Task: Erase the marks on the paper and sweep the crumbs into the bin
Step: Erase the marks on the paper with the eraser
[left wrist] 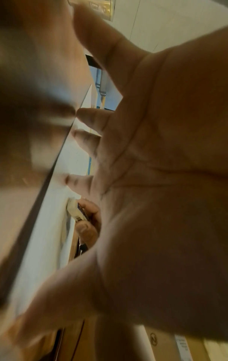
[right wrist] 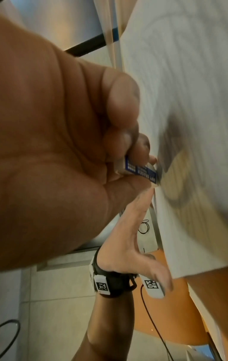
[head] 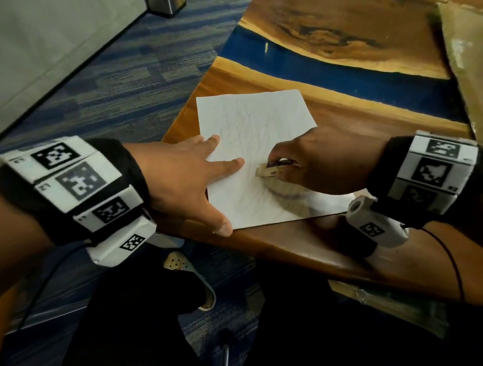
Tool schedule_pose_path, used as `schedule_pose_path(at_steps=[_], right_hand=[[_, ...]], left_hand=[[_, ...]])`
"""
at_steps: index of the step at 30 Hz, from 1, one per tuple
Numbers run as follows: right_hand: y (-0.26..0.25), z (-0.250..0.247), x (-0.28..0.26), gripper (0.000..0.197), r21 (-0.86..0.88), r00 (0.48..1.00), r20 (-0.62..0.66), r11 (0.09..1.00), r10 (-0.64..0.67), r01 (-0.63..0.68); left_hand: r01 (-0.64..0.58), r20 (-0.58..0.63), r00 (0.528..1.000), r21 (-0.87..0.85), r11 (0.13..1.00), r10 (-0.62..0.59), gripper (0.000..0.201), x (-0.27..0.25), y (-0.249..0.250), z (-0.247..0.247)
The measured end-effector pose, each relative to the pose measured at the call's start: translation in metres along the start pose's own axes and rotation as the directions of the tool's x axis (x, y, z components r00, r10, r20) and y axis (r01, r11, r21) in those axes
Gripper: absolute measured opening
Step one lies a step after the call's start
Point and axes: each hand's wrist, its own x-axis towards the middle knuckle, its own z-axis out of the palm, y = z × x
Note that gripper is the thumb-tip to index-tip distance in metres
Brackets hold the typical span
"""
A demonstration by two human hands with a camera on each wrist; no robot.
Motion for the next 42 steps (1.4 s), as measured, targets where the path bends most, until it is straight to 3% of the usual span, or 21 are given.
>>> schedule_pose_path(at_steps=[8, 14, 18, 19, 21, 23, 24, 27, 28, 31, 32, 36, 38, 40, 42], right_hand=[[-0.017, -0.006, 0.009, 0.031, -0.045, 0.998, -0.056, 0.999, 0.019, -0.022], [-0.058, 0.007, 0.000, 0.032, -0.033, 0.951, 0.002, 0.951, -0.309, 0.308], [-0.029, -0.007, 0.021, 0.030, -0.069, 0.995, -0.079, 0.996, -0.062, 0.056], [-0.028, -0.006, 0.022, 0.031, -0.093, 0.993, -0.099, 0.994, -0.061, 0.052], [-0.046, -0.001, 0.018, 0.033, -0.099, 0.978, -0.052, 0.975, -0.204, 0.198], [-0.060, 0.004, 0.013, 0.034, -0.084, 0.930, -0.006, 0.927, -0.368, 0.366], [-0.057, 0.001, 0.016, 0.034, -0.077, 0.936, -0.006, 0.934, -0.351, 0.350], [-0.031, -0.010, 0.030, 0.031, -0.071, 0.989, -0.056, 0.989, -0.137, 0.133], [-0.031, -0.009, 0.029, 0.031, -0.091, 0.987, -0.077, 0.987, -0.140, 0.133], [-0.053, 0.001, 0.020, 0.033, -0.046, 0.918, -0.007, 0.917, -0.396, 0.395], [-0.055, 0.001, 0.018, 0.033, -0.028, 0.909, 0.018, 0.909, -0.416, 0.416], [-0.026, -0.013, 0.031, 0.031, -0.101, 0.989, -0.054, 0.986, -0.135, 0.129], [-0.037, -0.008, 0.027, 0.031, -0.107, 0.975, -0.059, 0.972, -0.216, 0.209], [-0.055, 0.002, 0.019, 0.032, -0.069, 0.916, -0.007, 0.914, -0.402, 0.401], [-0.049, -0.004, 0.022, 0.033, -0.048, 0.940, 0.004, 0.939, -0.341, 0.341]], left_hand=[[-0.071, -0.187, 0.980, -0.049, 0.996, 0.061, 0.117, 0.000, -0.003, 0.013], [-0.082, -0.212, 0.975, -0.037, 0.996, 0.073, 0.122, 0.000, -0.014, 0.020], [-0.035, -0.188, 0.982, -0.033, 0.999, 0.028, 0.120, -0.003, -0.020, 0.016], [-0.028, -0.185, 0.982, -0.031, 0.999, 0.021, 0.119, -0.003, -0.020, 0.015], [-0.025, -0.181, 0.983, -0.024, 0.999, 0.020, 0.119, -0.004, -0.020, 0.014], [-0.031, -0.175, 0.984, -0.018, 0.999, 0.028, 0.122, -0.003, -0.020, 0.014], [-0.035, -0.175, 0.984, -0.014, 0.999, 0.032, 0.122, -0.003, -0.020, 0.013], [-0.039, -0.185, 0.982, -0.009, 0.999, 0.037, 0.119, -0.003, -0.020, 0.012], [-0.040, -0.185, 0.982, -0.008, 0.999, 0.038, 0.118, -0.004, -0.019, 0.012], [-0.038, -0.172, 0.985, -0.013, 0.999, 0.035, 0.121, -0.004, -0.019, 0.013], [-0.038, -0.171, 0.985, -0.012, 0.999, 0.035, 0.121, -0.003, -0.020, 0.013], [-0.044, -0.177, 0.983, -0.009, 0.999, 0.042, 0.119, -0.002, -0.021, 0.014], [-0.049, -0.179, 0.983, -0.003, 0.999, 0.047, 0.119, -0.002, -0.021, 0.014], [-0.056, -0.176, 0.983, -0.003, 0.998, 0.054, 0.120, -0.001, -0.022, 0.014], [-0.065, -0.175, 0.983, -0.010, 0.998, 0.062, 0.118, 0.000, -0.022, 0.012]])
